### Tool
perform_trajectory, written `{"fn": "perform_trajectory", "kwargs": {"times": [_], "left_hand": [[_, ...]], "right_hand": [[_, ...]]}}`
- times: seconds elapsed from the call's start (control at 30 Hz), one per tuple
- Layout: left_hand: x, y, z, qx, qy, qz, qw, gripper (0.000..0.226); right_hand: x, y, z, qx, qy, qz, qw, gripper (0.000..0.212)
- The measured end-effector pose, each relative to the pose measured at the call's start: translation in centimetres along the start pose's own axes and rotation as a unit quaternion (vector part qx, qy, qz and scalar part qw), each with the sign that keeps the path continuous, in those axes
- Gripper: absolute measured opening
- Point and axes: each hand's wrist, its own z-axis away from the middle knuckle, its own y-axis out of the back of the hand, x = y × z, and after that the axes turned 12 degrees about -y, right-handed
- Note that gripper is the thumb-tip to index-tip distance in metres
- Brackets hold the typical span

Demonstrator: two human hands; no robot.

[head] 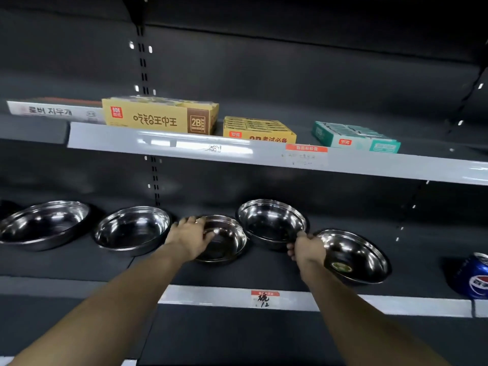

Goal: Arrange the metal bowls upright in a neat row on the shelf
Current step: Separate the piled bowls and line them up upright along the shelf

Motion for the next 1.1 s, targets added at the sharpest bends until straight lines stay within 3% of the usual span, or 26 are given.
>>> {"fn": "perform_trajectory", "kwargs": {"times": [0.2,0.4,0.6,0.77,0.97,1.1], "left_hand": [[-4.1,0.3,2.8,-0.014,0.052,0.003,0.999,0.066],[-7.3,0.4,5.5,-0.03,0.099,0.003,0.995,0.066],[-9.0,0.1,7.4,-0.045,0.121,0.012,0.992,0.065],[-8.4,0.0,7.3,-0.049,0.123,0.018,0.991,0.064],[-5.7,0.5,5.2,-0.044,0.09,0.017,0.995,0.062],[-2.2,0.5,2.7,-0.034,0.04,0.019,0.998,0.058]], "right_hand": [[0.6,-6.9,2.3,-0.098,0.006,0.026,0.995,0.03],[2.3,-11.4,3.5,-0.135,-0.007,0.081,0.988,0.031],[3.3,-12.8,3.8,-0.125,0.0,0.123,0.984,0.026],[3.3,-12.6,3.5,-0.079,0.029,0.202,0.976,0.035],[3.5,-11.1,3.2,-0.059,0.029,0.218,0.974,0.05],[2.8,-8.3,2.0,-0.031,0.028,0.197,0.98,0.046]]}}
